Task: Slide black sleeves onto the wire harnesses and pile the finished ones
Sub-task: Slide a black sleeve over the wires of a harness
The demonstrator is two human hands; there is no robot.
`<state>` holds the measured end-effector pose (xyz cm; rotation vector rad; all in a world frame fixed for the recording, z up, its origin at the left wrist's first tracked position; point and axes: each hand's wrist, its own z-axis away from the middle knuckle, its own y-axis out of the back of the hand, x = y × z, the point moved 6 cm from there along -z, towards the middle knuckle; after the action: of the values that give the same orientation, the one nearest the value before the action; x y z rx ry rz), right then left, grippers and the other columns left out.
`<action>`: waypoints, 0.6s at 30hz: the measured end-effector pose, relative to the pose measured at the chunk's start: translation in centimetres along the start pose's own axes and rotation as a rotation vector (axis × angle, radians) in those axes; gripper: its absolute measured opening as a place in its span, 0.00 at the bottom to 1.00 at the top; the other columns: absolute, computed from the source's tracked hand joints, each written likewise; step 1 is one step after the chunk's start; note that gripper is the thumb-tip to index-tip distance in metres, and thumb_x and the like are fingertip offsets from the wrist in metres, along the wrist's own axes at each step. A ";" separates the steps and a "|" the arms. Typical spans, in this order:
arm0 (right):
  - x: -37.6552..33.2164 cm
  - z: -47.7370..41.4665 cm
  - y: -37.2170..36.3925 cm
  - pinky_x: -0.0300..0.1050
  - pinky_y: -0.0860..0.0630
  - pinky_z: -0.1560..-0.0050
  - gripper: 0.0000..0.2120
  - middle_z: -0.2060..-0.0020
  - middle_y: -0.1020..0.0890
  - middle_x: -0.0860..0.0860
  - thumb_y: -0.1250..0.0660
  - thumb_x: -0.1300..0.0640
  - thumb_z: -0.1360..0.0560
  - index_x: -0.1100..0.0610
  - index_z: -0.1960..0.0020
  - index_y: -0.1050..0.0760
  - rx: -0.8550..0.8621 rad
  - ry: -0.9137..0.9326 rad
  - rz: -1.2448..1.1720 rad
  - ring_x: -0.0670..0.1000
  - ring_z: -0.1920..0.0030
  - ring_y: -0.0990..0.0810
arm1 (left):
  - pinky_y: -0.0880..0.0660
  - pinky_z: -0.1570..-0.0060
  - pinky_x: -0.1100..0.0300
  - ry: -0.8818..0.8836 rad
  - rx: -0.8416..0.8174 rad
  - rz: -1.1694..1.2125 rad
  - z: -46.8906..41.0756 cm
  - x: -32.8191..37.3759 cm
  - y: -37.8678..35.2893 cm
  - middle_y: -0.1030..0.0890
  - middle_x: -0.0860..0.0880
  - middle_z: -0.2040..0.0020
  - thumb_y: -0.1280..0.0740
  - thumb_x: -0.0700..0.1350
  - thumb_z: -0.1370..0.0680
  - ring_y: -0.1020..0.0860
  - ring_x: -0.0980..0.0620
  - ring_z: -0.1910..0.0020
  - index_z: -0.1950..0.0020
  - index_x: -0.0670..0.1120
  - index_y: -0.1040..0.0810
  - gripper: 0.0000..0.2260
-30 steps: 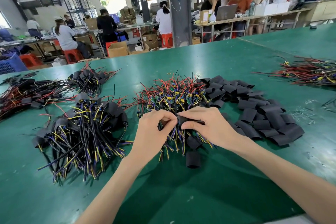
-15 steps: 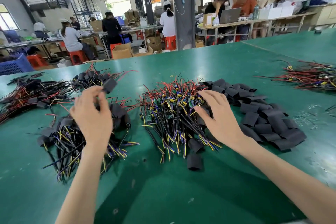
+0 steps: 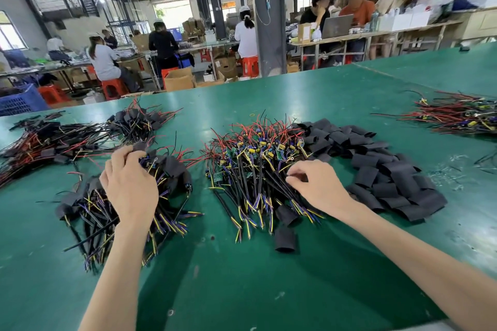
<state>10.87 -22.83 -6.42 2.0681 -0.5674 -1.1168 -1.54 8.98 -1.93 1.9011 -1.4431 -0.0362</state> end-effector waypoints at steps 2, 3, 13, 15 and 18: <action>-0.1 0.0 -0.5 0.52 0.28 0.44 0.04 0.61 0.17 0.46 0.31 0.54 0.26 0.53 0.54 0.19 -0.017 -0.005 -0.011 0.48 0.56 0.22 | 0.38 0.37 0.44 0.062 -0.004 0.004 -0.1 -0.6 -0.2 0.27 0.43 0.35 0.39 0.35 0.23 0.31 0.39 0.38 0.42 0.40 0.21 0.12; 0.0 0.0 -0.5 0.51 0.27 0.46 0.04 0.62 0.18 0.46 0.31 0.54 0.26 0.54 0.55 0.19 -0.015 -0.011 -0.035 0.48 0.58 0.22 | 0.38 0.36 0.45 0.073 -0.010 0.014 -0.2 -0.7 -0.2 0.27 0.44 0.35 0.39 0.37 0.23 0.31 0.39 0.37 0.42 0.40 0.21 0.12; -0.3 -0.3 -0.9 0.44 0.27 0.50 0.04 0.64 0.18 0.46 0.30 0.55 0.29 0.51 0.62 0.20 -0.131 -0.080 -0.147 0.47 0.59 0.22 | 0.36 0.40 0.51 -0.139 0.157 0.224 1.5 6.4 1.7 0.23 0.42 0.43 0.37 0.36 0.26 0.29 0.38 0.42 0.50 0.41 0.19 0.09; -0.5 -0.3 -0.8 0.33 0.29 0.57 0.05 0.66 0.19 0.45 0.31 0.59 0.30 0.53 0.64 0.21 -0.138 -0.073 -0.199 0.43 0.62 0.23 | 0.34 0.42 0.52 -0.198 0.058 0.336 2.6 9.0 1.0 0.21 0.43 0.49 0.37 0.35 0.27 0.26 0.40 0.48 0.52 0.42 0.19 0.08; -0.7 -0.4 -0.3 0.27 0.34 0.67 0.05 0.71 0.23 0.42 0.32 0.61 0.29 0.56 0.64 0.21 -0.106 -0.097 -0.347 0.36 0.72 0.28 | 0.30 0.47 0.61 -0.117 -0.243 0.518 4.5 12.1 -1.1 0.19 0.49 0.55 0.36 0.36 0.25 0.23 0.50 0.55 0.53 0.45 0.19 0.07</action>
<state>10.92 -22.05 -6.11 2.0768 -0.1899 -1.4184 1.81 -3.46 -1.08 1.3100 -1.8781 -0.0738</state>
